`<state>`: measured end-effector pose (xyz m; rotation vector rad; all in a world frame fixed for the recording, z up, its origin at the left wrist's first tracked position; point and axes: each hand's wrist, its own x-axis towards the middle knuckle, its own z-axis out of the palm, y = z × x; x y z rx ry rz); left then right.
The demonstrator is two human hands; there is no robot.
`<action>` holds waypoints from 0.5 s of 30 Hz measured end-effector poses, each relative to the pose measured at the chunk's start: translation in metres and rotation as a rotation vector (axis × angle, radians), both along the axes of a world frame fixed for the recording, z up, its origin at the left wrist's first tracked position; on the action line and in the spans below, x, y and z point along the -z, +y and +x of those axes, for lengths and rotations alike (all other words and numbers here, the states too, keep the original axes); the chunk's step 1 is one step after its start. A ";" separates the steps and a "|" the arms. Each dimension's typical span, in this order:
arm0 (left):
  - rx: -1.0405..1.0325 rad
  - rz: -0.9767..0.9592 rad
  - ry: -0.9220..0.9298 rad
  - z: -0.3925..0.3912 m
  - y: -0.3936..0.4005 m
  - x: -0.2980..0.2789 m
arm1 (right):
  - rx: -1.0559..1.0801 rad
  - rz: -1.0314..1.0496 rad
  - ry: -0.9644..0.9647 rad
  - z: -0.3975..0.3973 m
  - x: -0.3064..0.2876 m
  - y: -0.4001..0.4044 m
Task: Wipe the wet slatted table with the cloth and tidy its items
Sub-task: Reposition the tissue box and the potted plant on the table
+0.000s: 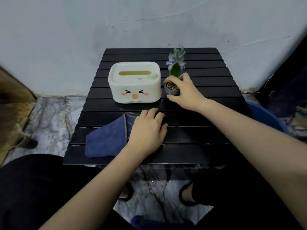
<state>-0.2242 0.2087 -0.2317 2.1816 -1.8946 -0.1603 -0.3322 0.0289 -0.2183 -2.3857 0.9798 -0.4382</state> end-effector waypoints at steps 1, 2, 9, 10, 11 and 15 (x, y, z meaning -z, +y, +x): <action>-0.007 0.003 0.002 0.001 0.002 0.002 | 0.005 0.006 -0.001 0.000 0.002 0.001; -0.010 0.009 0.001 0.001 0.004 0.003 | 0.012 0.015 0.000 0.000 0.004 0.002; -0.017 -0.002 -0.001 0.003 0.006 0.008 | 0.040 0.009 -0.004 0.002 0.010 0.002; -0.019 -0.003 -0.001 0.002 0.006 0.008 | 0.043 0.012 -0.004 0.002 0.010 0.002; -0.019 -0.001 0.000 0.002 0.006 0.008 | 0.045 0.013 -0.009 0.002 0.010 0.001; -0.025 0.004 0.010 0.002 0.006 0.009 | 0.055 0.015 -0.011 0.002 0.008 0.002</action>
